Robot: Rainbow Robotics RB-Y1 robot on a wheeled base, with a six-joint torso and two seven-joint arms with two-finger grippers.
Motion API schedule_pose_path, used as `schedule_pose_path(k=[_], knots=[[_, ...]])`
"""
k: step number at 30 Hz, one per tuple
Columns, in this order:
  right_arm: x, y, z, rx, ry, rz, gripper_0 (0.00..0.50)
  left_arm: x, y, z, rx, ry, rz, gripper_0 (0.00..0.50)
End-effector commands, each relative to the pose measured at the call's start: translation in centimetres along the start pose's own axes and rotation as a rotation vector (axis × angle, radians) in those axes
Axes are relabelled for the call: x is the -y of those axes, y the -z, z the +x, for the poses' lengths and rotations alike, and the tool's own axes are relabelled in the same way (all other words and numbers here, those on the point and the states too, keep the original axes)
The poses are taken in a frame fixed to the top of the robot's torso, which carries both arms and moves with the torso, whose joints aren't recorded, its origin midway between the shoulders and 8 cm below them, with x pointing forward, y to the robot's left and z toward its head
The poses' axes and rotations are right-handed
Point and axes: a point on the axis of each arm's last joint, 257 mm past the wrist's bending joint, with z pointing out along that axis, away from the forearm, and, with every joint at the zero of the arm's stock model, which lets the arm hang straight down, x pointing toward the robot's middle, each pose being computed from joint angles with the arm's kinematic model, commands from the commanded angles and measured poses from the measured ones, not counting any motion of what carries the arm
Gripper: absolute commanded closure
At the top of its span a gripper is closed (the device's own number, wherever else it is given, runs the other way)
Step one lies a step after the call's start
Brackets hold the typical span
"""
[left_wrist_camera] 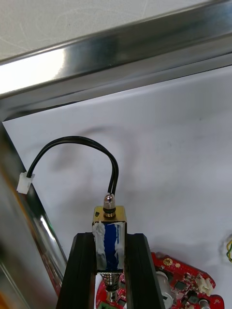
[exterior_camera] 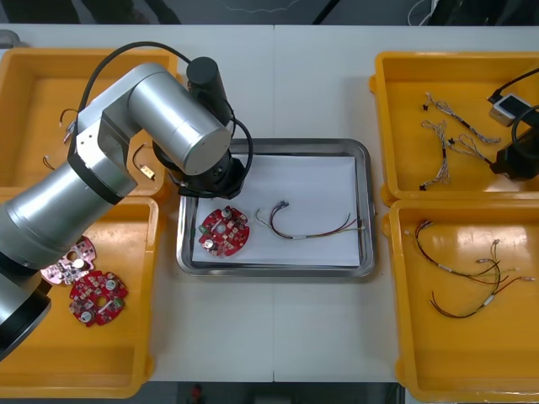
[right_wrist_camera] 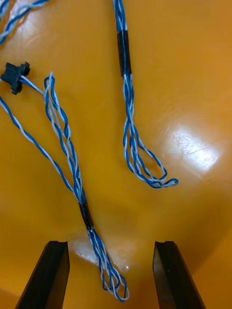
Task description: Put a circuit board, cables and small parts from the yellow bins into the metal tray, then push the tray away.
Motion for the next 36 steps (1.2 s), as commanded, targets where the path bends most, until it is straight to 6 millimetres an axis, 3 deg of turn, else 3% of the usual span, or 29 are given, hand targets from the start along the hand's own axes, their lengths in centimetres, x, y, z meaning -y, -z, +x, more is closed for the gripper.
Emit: schedule_pose_path(k=[1,2,9,12,15,17,18,19,21,23,31,36], knots=[[-0.2,-0.1,-2.4,0.043,0.024,0.001,0.000,1.7,1.1,-2.1,0.051,0.043,0.013,0.097],[-0.2,-0.3,-2.3,0.045,0.014,-0.002,0.000,1.9,1.1,-2.3,0.057,0.042,0.017,0.000],[-1.1,-1.7,-2.0,0.046,-0.014,-0.014,0.000,2.6,1.6,-2.8,0.074,0.061,0.042,0.000],[-1.5,-2.0,-1.9,0.045,-0.020,-0.021,0.000,2.8,2.7,-3.4,0.086,0.075,0.058,0.000],[-1.8,-2.4,-1.6,0.040,-0.034,-0.032,0.000,2.5,5.0,-3.8,0.091,0.085,0.071,0.000],[-1.8,-2.5,-1.3,0.036,-0.038,-0.036,0.157,2.0,6.4,-3.9,0.084,0.098,0.085,0.000],[-2.0,-2.6,-1.3,0.035,-0.042,-0.041,0.301,1.5,7.3,-4.0,0.080,0.096,0.093,0.000],[-2.1,-2.7,-1.2,0.034,-0.042,-0.044,0.394,0.9,8.3,-4.1,0.080,0.089,0.098,0.000],[-2.3,-2.9,-1.1,0.033,-0.053,-0.051,0.453,-0.4,9.5,-4.3,0.077,0.085,0.096,0.000],[-2.4,-2.9,-1.1,0.032,-0.052,-0.051,0.497,-1.5,10.4,-4.6,0.080,0.080,0.097,0.000],[-2.0,-2.4,-1.6,0.029,-0.038,-0.043,0.500,-8.1,12.7,-5.0,0.070,0.024,0.039,0.000],[-0.9,-0.3,-2.7,0.020,-0.029,-0.048,0.500,-13.1,12.9,-5.0,0.054,-0.008,0.000,0.000]])
